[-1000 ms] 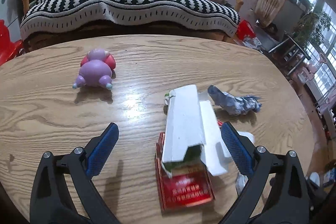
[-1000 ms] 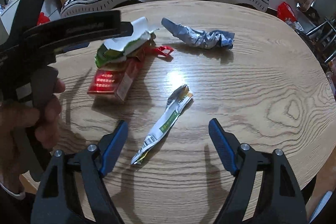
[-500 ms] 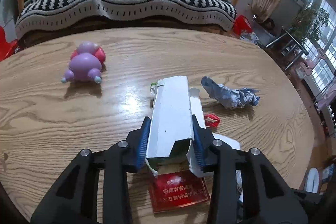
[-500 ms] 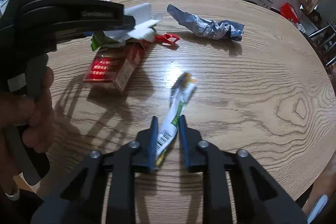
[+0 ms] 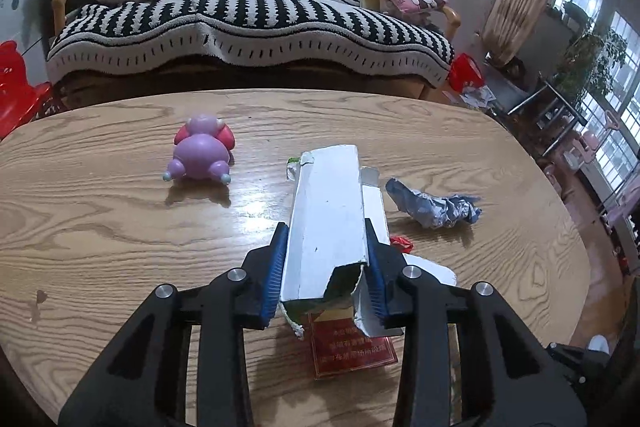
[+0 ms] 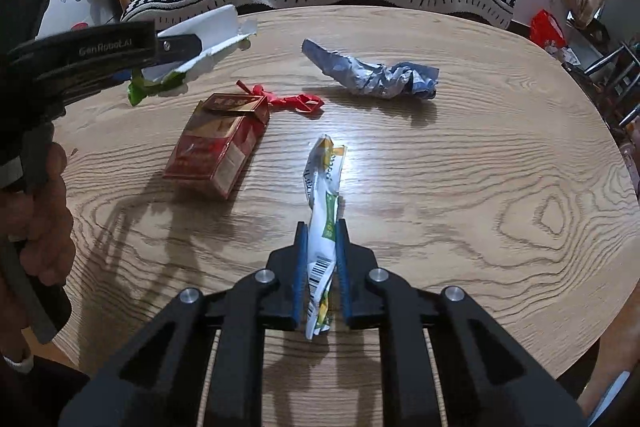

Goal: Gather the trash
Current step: 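Grasp the white paper box with the left gripper while the right grasps the white wrapper strip, then carry the paper box and wrapper strip over the black bin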

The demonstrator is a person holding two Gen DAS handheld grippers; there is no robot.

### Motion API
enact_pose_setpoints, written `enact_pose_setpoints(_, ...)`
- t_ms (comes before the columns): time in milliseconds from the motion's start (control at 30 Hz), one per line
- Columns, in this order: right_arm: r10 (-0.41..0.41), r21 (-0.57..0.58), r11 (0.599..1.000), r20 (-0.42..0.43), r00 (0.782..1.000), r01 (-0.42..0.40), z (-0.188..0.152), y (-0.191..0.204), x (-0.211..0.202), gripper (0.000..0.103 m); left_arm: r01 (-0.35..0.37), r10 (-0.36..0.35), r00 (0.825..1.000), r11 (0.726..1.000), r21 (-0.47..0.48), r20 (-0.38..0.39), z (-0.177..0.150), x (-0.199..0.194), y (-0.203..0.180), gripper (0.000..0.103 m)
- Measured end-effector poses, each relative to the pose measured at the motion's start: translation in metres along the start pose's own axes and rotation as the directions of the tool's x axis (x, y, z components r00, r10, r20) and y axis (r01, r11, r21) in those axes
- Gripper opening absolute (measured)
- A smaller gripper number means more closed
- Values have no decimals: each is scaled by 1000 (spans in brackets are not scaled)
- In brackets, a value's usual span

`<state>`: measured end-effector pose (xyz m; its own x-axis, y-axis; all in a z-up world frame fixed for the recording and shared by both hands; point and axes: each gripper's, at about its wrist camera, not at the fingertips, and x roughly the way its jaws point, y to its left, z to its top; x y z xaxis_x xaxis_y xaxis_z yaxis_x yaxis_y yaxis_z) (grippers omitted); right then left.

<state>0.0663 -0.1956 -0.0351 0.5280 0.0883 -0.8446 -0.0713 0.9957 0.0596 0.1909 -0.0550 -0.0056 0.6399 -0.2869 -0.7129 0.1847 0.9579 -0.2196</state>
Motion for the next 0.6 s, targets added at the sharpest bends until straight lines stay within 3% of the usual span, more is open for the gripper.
enact_pose_setpoints(400, 11, 44, 999, 56, 998, -13, 7, -19, -28, 14, -17, 16, 998, 1000, 16, 66, 6, -44, 5, 35)
enact_pose_setpoints(600, 2, 72, 997, 77, 997, -7, 3, -39, -43, 14, 7, -11, 998, 998, 68, 65, -6, -61, -13, 35)
